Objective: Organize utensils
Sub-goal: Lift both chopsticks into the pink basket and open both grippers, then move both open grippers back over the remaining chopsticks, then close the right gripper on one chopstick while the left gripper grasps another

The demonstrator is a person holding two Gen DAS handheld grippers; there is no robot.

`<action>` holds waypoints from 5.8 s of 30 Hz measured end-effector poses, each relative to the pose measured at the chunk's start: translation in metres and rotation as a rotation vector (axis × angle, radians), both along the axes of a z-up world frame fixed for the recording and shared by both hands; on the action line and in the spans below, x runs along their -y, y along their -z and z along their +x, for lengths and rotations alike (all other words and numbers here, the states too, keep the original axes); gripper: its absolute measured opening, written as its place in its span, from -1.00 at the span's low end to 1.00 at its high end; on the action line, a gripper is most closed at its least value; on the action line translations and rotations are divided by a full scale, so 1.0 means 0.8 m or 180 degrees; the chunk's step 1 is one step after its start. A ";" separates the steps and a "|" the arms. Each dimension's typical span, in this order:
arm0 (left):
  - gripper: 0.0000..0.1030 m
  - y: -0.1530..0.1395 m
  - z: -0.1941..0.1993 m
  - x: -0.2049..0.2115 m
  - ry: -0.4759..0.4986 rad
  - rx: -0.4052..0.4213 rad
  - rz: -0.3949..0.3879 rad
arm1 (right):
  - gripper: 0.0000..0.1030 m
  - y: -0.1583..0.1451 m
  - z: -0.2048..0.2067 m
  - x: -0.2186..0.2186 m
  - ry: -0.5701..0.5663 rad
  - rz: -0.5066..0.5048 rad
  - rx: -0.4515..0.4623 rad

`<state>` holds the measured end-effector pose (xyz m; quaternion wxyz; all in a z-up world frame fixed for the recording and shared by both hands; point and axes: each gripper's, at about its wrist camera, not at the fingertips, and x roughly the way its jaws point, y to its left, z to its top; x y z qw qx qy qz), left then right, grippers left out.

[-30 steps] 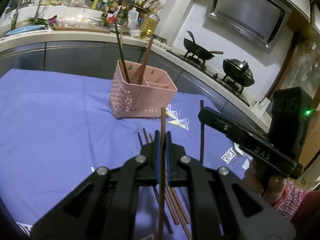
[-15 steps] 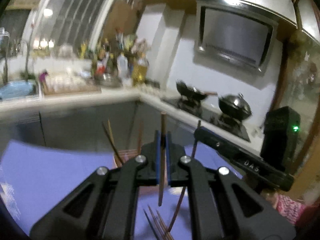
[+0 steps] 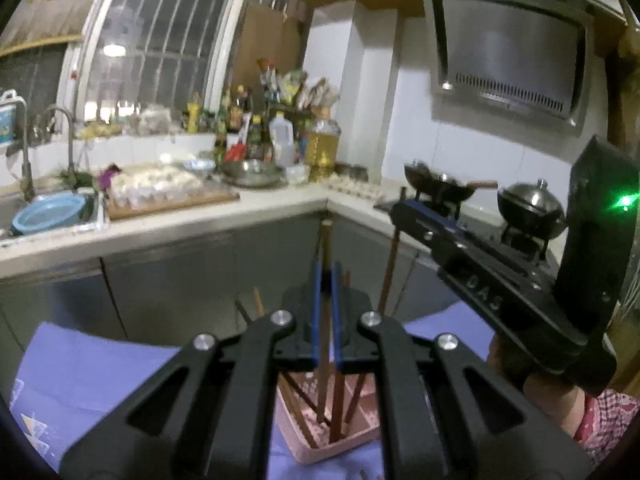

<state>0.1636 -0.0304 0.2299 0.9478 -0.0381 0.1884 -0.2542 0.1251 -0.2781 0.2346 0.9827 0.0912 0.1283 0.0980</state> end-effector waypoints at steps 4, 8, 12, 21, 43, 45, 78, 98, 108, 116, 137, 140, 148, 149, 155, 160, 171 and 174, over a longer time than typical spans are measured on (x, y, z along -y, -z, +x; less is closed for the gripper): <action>-0.91 0.031 0.010 0.011 0.0011 -0.0207 0.0056 | -0.92 0.038 0.008 -0.004 -0.0039 -0.0074 -0.0234; -0.91 0.068 0.017 0.020 -0.0092 -0.0444 0.0125 | -0.91 0.068 0.008 -0.010 -0.0151 -0.0024 -0.0472; -0.73 0.091 0.013 0.016 -0.0198 -0.0618 0.0042 | -0.84 0.083 -0.001 -0.010 -0.0237 0.0022 -0.0622; -0.25 0.074 -0.062 -0.027 -0.0586 -0.0392 -0.0275 | -0.03 0.055 -0.061 -0.010 -0.0217 0.0129 -0.0461; -0.24 0.235 -0.223 -0.058 -0.0409 -0.1315 -0.0056 | 0.44 0.216 -0.298 -0.009 -0.0064 0.0425 -0.1757; -0.24 0.243 -0.226 -0.058 -0.0402 -0.1376 -0.0065 | 0.29 0.221 -0.303 -0.009 -0.0031 0.0416 -0.1819; -0.25 0.258 -0.228 -0.054 -0.0300 -0.1562 -0.0094 | -0.46 0.240 -0.296 -0.013 -0.0078 0.0401 -0.2120; -0.25 0.258 -0.231 -0.049 -0.0268 -0.1586 -0.0078 | -0.46 0.239 -0.293 -0.012 -0.0112 0.0390 -0.2118; -0.25 0.261 -0.233 -0.047 -0.0246 -0.1600 -0.0068 | -0.46 0.239 -0.293 -0.012 -0.0113 0.0394 -0.2119; -0.25 0.263 -0.232 -0.046 -0.0221 -0.1637 -0.0075 | -0.46 0.241 -0.292 -0.014 -0.0135 0.0359 -0.2124; -0.25 0.267 -0.227 -0.045 -0.0152 -0.1710 -0.0071 | -0.46 0.254 -0.294 -0.025 -0.0172 0.0225 -0.2249; -0.25 0.268 -0.227 -0.045 -0.0149 -0.1713 -0.0074 | -0.46 0.254 -0.295 -0.028 -0.0194 0.0187 -0.2246; -0.25 0.269 -0.227 -0.047 -0.0149 -0.1712 -0.0076 | -0.46 0.261 -0.294 -0.038 -0.0191 -0.0025 -0.2273; -0.25 0.269 -0.227 -0.047 -0.0153 -0.1718 -0.0082 | -0.46 0.261 -0.294 -0.038 -0.0171 -0.0066 -0.2267; -0.25 0.270 -0.226 -0.044 -0.0107 -0.1757 -0.0101 | -0.46 0.257 -0.297 -0.034 -0.0182 -0.0007 -0.2243; -0.25 0.270 -0.226 -0.037 -0.0061 -0.1757 -0.0062 | -0.46 0.261 -0.298 -0.047 -0.0302 -0.0082 -0.2254; -0.25 0.277 -0.225 -0.010 0.0042 -0.1802 0.0100 | -0.46 0.258 -0.301 -0.066 -0.0263 -0.0472 -0.2194; -0.25 0.280 -0.225 -0.006 0.0041 -0.1824 0.0146 | -0.46 0.257 -0.300 -0.059 -0.0265 -0.0397 -0.2236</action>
